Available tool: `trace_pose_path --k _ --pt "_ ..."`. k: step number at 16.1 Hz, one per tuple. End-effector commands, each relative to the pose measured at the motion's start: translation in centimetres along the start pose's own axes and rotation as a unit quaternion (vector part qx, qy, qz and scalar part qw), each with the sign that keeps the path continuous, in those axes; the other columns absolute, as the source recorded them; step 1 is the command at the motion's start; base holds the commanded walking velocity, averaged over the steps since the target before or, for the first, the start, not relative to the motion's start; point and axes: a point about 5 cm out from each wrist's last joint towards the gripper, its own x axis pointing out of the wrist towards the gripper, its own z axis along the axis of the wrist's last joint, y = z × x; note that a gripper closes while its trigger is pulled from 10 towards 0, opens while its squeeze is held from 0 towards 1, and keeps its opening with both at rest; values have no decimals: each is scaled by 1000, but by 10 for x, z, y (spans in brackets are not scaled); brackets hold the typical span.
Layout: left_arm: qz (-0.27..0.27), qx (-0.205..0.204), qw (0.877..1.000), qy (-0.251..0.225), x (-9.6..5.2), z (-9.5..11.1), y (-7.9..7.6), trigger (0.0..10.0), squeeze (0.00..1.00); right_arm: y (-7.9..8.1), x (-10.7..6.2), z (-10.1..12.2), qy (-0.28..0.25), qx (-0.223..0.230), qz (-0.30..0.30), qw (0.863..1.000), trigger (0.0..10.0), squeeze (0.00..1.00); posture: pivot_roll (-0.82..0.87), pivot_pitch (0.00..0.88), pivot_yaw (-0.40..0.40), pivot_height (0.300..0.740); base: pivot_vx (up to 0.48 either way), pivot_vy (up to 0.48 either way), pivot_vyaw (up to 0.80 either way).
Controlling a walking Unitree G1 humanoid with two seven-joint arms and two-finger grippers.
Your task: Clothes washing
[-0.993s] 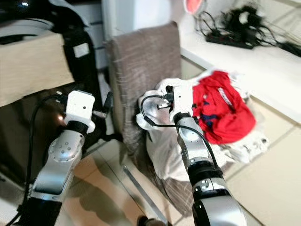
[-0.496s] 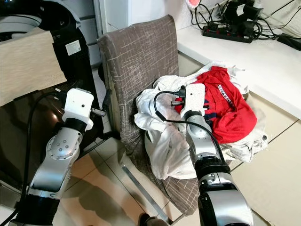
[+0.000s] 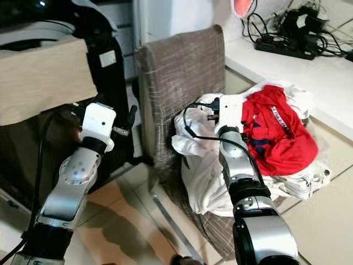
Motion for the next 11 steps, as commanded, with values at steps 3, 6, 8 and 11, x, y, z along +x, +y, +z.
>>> trace_pose_path --k 3,6,8,11 --pt "-16 -5 1000 -7 2 3 -7 10000 0 -13 1 1 -1 -2 -26 1000 10000 1000 55 0 -26 740 0 0 -456" --pt "-22 -5 1000 -8 3 2 -9 10000 0 -8 1 0 -2 -9 -19 1000 10000 1000 53 0 -19 740 0 0 -706" --pt "-22 -11 1000 -6 4 1 -10 10000 0 -7 1 2 -9 -11 -13 1000 10000 1000 52 0 -16 740 0 0 -666" --pt "15 -46 999 16 -1 -7 -6 10000 0 -1 -2 2 -16 0 5 1000 10000 1000 55 0 -14 740 0 0 -665"
